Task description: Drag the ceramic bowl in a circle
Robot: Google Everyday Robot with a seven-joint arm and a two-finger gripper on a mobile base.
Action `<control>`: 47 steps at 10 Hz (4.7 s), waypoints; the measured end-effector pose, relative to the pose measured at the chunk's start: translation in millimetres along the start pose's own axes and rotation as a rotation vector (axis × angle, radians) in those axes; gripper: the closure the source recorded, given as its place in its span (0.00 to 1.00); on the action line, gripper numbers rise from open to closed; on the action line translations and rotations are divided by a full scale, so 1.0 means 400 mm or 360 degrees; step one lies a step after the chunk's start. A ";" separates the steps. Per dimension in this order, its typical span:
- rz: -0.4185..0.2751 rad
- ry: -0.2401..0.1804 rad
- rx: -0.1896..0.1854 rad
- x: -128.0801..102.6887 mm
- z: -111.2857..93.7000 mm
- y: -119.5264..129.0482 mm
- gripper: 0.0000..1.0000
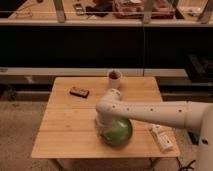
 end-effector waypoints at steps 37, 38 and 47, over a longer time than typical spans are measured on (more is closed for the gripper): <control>-0.0149 0.0277 -0.0162 0.300 -0.093 -0.209 1.00; -0.0232 0.0255 -0.0128 0.240 -0.092 -0.243 1.00; 0.0067 0.0110 -0.0197 0.018 -0.023 0.125 1.00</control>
